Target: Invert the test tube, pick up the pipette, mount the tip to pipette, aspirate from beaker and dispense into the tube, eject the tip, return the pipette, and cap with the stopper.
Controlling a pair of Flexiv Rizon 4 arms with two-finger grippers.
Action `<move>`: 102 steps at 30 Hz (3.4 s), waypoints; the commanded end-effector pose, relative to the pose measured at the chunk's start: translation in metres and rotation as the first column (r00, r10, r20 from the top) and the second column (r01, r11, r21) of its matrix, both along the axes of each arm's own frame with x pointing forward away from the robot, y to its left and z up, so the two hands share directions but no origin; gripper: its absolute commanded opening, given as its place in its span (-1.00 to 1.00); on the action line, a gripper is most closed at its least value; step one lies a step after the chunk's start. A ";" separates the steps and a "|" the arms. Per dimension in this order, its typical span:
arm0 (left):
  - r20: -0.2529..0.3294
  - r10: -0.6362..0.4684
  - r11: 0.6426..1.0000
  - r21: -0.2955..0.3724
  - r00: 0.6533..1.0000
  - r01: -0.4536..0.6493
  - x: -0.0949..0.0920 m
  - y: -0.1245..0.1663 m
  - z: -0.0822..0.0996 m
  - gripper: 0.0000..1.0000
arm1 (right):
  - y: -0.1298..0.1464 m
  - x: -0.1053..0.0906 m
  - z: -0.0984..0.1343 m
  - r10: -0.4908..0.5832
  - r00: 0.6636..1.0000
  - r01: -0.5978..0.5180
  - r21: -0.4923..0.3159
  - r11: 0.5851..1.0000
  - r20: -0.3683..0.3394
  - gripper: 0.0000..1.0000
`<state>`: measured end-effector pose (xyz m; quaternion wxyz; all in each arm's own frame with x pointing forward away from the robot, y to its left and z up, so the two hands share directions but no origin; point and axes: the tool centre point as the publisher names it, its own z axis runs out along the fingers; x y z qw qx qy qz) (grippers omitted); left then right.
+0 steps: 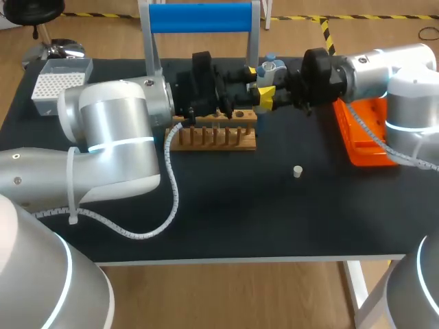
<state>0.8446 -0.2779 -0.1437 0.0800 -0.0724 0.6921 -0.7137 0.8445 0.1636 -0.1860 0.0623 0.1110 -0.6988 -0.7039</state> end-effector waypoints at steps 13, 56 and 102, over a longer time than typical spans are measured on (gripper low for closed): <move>-0.002 -0.003 1.000 0.000 1.000 0.003 0.000 -0.001 0.000 -1.00 | 0.000 -0.002 0.001 -0.001 1.000 0.001 -0.008 1.000 0.000 -0.54; -0.002 -0.003 1.000 0.000 1.000 0.003 0.000 -0.001 0.000 -1.00 | -0.109 0.168 0.016 -0.393 0.915 0.404 -0.205 0.891 0.093 1.00; -0.002 -0.003 1.000 0.000 1.000 0.003 0.000 -0.001 0.000 -1.00 | -0.013 0.244 0.008 -0.474 0.874 0.479 -0.344 0.808 0.102 1.00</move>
